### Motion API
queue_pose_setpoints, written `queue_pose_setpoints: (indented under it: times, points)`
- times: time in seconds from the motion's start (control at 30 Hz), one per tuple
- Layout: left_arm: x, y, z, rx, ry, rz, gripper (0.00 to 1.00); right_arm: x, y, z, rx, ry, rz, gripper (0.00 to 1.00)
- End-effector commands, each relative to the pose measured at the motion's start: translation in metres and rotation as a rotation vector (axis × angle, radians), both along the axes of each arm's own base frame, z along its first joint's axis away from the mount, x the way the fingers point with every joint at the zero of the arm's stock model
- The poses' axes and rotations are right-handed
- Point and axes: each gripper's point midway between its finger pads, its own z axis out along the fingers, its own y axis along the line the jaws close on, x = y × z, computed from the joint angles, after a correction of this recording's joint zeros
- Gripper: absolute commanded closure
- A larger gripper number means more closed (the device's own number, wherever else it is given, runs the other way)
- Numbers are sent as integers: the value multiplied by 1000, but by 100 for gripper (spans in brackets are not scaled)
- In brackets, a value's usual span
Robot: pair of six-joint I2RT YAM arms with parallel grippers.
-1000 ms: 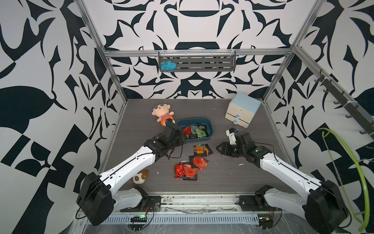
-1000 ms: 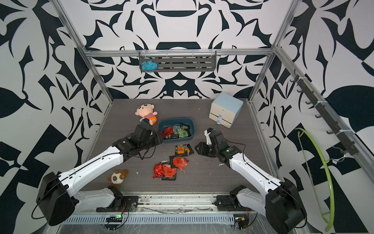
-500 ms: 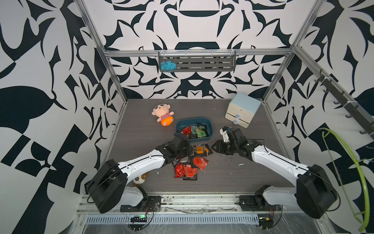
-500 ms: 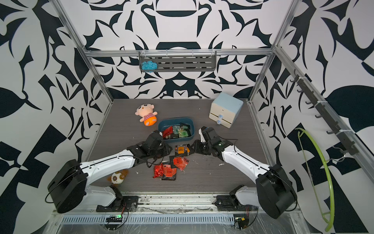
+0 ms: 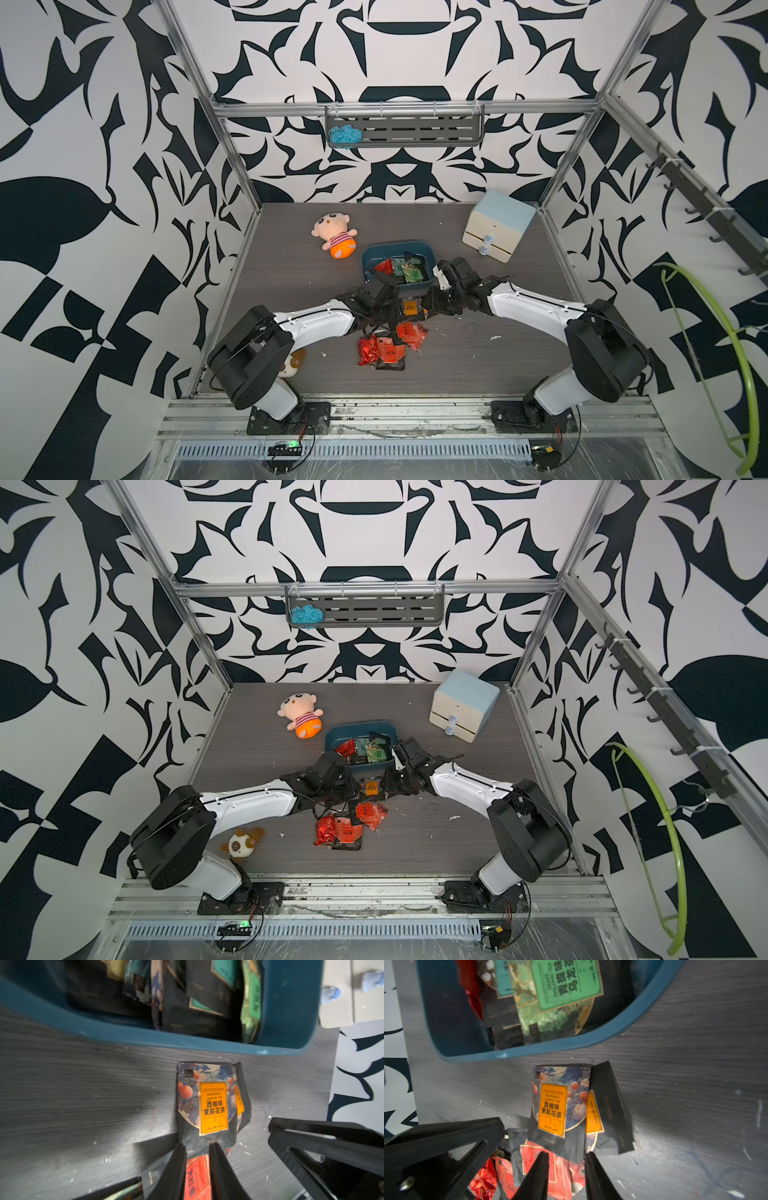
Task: Put the tea bags into the storage box
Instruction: Pick up the tea bag from the center of the board.
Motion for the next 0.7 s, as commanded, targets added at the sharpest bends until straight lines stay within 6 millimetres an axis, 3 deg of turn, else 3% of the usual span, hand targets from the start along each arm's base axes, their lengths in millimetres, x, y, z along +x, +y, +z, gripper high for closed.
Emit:
queue_pose_setpoints:
  times: [0.0, 0.67]
  points:
    - [6, -8, 3, -22, -5, 10, 75, 19, 12, 20, 36, -74, 1, 67]
    - [11, -9, -20, 33, 29, 23, 79, 22, 24, -9, 3, -23, 29, 69]
